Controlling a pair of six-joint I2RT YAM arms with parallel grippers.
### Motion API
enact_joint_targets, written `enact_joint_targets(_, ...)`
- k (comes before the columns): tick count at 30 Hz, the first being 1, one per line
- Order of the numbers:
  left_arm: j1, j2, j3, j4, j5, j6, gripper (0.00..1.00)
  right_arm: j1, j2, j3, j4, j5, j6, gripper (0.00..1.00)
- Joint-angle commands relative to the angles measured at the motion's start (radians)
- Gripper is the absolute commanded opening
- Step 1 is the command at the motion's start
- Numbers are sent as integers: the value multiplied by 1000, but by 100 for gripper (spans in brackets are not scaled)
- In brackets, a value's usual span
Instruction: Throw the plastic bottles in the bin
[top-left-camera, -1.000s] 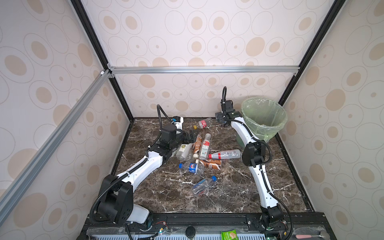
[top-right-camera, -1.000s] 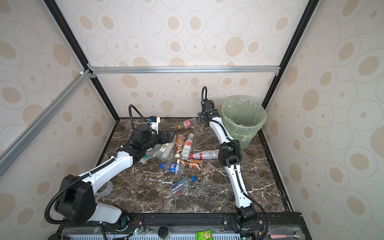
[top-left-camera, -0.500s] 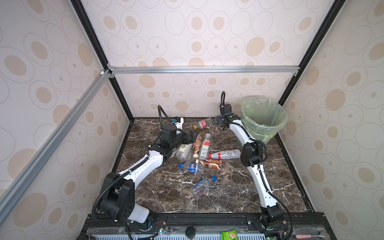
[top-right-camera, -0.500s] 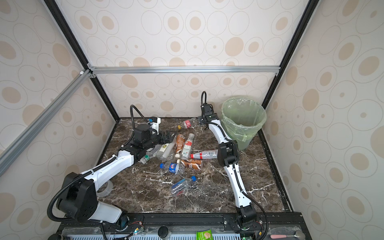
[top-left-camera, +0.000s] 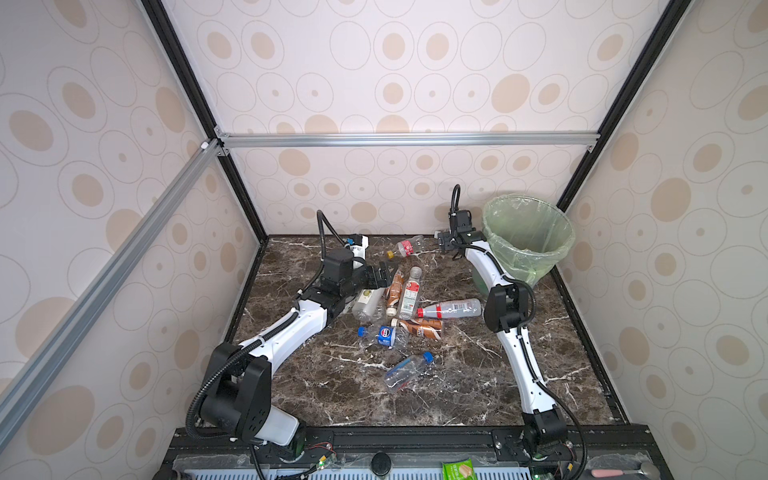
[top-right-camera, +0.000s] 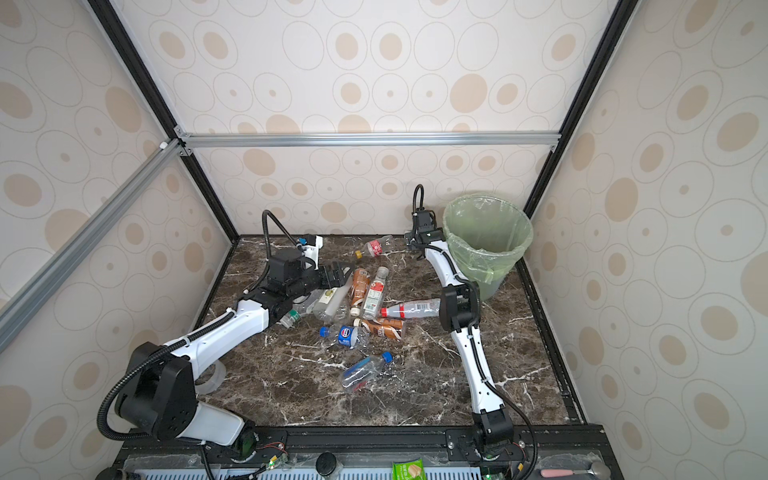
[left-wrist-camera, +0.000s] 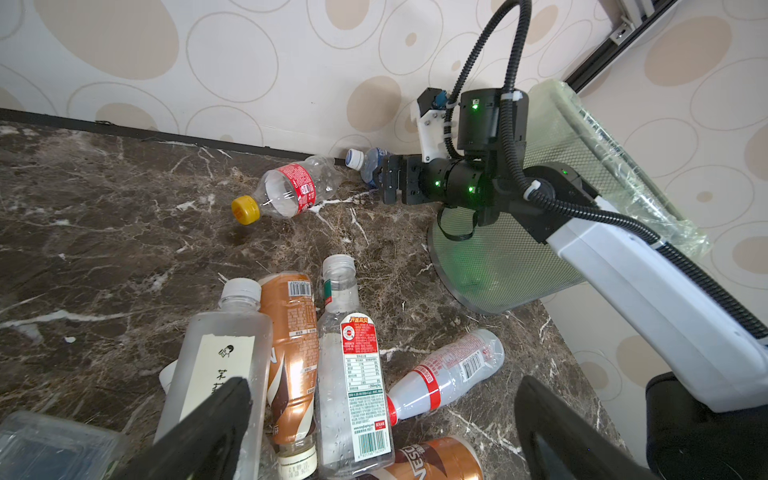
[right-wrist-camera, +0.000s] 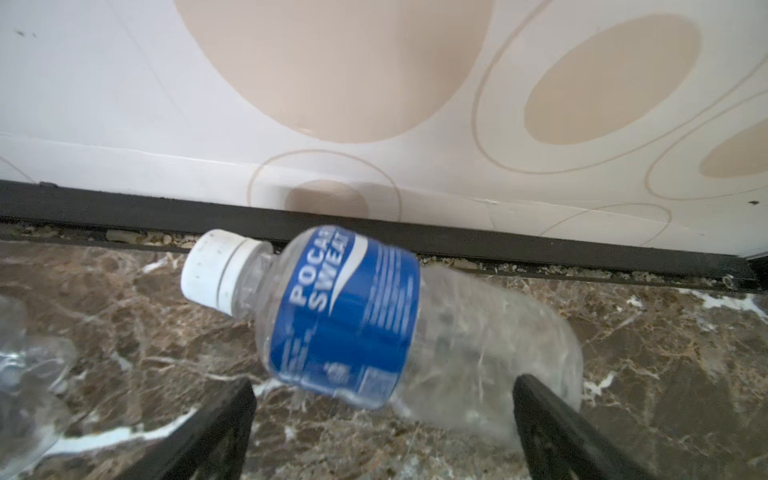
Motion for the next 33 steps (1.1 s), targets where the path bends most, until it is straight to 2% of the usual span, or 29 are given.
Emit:
enact_joint_targets(1,8,10,43,13,13,-13,99,-1,18,24,-11,-14,-3,100)
enact_joint_targets(11,9,7,38,19,17,-21,99,19,-33,-45,-38,-41,-19,99)
enact_joint_targets(19,10,-1,37,16,17,-20,99,45,-88,-41,-38,-34,-9,99)
enact_joint_targets(25,10,-3,32,21,18,-25,99,46,-124,-52,13,12,60,99)
enact_joint_targets(33,10,5,34,13,14,-18,99,45,-79,-21,69,47,137,99)
